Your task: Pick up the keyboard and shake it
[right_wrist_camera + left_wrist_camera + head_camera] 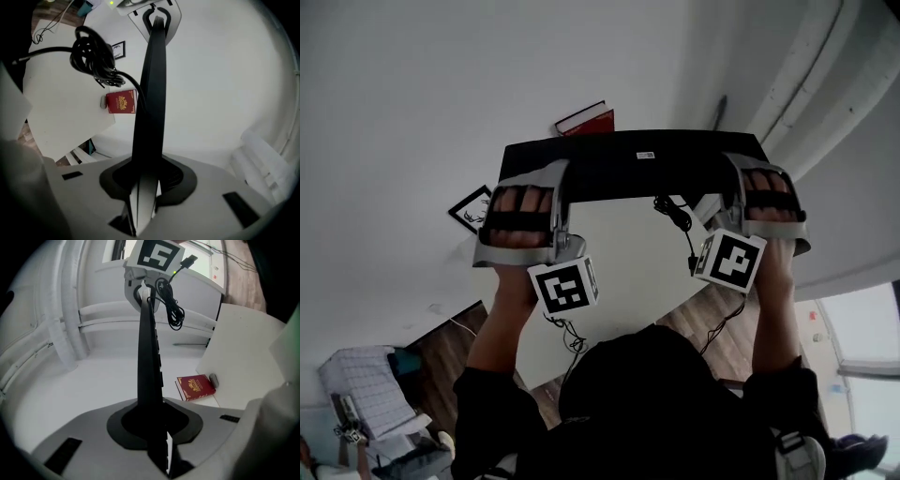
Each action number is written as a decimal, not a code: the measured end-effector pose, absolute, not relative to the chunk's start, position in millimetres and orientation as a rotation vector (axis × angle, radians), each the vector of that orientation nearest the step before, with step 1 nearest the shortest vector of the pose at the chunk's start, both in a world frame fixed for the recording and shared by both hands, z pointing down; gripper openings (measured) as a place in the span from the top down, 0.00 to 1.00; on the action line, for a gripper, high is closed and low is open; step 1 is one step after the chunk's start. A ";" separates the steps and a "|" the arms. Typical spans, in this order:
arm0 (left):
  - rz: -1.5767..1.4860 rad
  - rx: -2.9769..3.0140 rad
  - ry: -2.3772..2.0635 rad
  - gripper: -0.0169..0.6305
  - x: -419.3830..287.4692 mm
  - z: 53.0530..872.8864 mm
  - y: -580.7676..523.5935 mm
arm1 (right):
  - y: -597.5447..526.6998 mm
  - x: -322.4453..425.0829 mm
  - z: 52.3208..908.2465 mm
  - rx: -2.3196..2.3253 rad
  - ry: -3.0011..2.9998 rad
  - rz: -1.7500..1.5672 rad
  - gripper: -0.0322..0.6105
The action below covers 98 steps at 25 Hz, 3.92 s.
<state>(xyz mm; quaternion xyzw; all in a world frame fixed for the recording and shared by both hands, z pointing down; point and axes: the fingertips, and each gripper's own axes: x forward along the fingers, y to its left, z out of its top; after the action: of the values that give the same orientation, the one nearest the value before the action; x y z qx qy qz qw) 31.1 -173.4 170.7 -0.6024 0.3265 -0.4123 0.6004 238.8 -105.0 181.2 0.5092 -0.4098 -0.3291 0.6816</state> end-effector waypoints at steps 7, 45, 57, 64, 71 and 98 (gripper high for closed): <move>-1.220 -1.248 0.951 0.86 -64.9 177.9 -176.3 | -197.7 152.0 202.9 0.994 -1.134 -0.970 0.80; -1.458 -1.195 1.392 0.86 -222.1 210.5 -172.9 | -142.9 -5.1 187.1 0.835 -1.408 -1.509 0.80; -1.213 -1.402 0.981 0.86 19.8 267.7 -263.1 | -141.5 201.8 241.8 1.041 -1.224 -1.151 0.80; -1.172 -1.487 0.804 0.86 56.5 312.3 -228.8 | -146.0 254.3 294.7 1.040 -1.195 -0.903 0.80; -1.335 -1.534 0.795 0.86 -12.2 358.3 -189.8 | -171.5 200.0 350.4 0.997 -1.295 -0.852 0.80; -1.411 -1.755 0.923 0.86 -97.6 360.4 -191.9 | -191.1 57.8 354.6 0.639 -1.414 -1.153 0.66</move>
<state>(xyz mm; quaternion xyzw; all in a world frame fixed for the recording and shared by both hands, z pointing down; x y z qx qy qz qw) -97.6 -191.9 360.4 -0.6765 0.3557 -0.5438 0.3466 57.8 -191.1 354.6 0.2720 -0.6018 -0.4909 0.5681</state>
